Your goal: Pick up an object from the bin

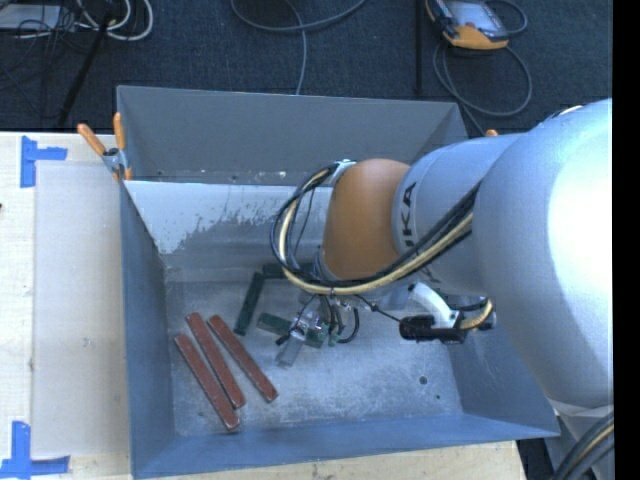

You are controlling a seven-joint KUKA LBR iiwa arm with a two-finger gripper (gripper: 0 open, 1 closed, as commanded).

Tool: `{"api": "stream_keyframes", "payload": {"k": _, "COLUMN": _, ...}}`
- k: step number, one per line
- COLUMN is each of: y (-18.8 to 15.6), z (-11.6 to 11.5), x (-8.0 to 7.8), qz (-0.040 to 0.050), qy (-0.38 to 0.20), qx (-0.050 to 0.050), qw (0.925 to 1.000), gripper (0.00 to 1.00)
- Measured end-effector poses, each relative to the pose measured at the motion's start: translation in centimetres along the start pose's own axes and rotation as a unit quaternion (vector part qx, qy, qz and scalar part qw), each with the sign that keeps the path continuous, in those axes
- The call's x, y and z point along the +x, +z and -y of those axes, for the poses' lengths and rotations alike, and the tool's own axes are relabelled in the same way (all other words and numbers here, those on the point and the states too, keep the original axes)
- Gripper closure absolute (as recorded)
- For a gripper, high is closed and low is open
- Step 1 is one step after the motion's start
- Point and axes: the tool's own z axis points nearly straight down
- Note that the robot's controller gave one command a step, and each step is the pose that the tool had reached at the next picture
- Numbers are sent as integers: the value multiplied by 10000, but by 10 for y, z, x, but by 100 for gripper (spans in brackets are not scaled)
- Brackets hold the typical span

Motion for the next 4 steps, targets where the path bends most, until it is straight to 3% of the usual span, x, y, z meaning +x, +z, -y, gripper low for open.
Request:
{"api": "stream_keyframes", "payload": {"k": 1, "y": 35, "z": -3, "x": -20, "qz": -4, "qy": 784, "qx": 10, "qw": 9969, "gripper": 0}}
{"api": "stream_keyframes", "payload": {"k": 2, "y": 36, "z": -3, "x": -20, "qz": -7, "qy": 751, "qx": 13, "qw": 9972, "gripper": 0}}
{"api": "stream_keyframes", "payload": {"k": 3, "y": 35, "z": -3, "x": -20, "qz": -2, "qy": 742, "qx": 9, "qw": 9972, "gripper": 100}}
{"api": "stream_keyframes", "payload": {"k": 4, "y": -5, "z": -3, "x": -21, "qz": 9, "qy": 710, "qx": -9, "qw": 9975, "gripper": 100}}
